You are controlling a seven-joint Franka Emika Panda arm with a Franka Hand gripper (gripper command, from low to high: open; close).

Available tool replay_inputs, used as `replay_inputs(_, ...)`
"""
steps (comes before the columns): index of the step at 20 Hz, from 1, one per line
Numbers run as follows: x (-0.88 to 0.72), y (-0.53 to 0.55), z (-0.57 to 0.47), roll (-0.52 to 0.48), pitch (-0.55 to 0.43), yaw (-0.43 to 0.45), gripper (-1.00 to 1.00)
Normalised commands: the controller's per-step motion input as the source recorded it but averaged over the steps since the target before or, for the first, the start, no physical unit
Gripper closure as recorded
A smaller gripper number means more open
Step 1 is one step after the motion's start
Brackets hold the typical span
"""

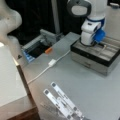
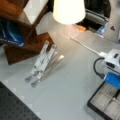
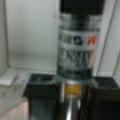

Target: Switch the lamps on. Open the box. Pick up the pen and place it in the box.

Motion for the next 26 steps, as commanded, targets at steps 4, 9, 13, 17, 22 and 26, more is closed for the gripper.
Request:
replay_inputs(4, 0.08, 0.15, -0.22, -0.100, -0.116, -0.095, 1.00)
replay_inputs(9, 0.04, 0.12, -0.10, -0.152, -0.105, -0.058, 1.00)
replay_inputs(13, 0.01, 0.13, -0.05, -0.174, -0.079, -0.048, -1.00)
replay_inputs(17, -0.01, 0.13, -0.03, -0.209, -0.071, -0.037, -1.00)
replay_inputs(22, -0.02, 0.06, -0.01, -0.228, -0.074, -0.032, -1.00)
replay_inputs(26, -0.02, 0.02, -0.01, -0.239, -0.069, -0.026, -1.00)
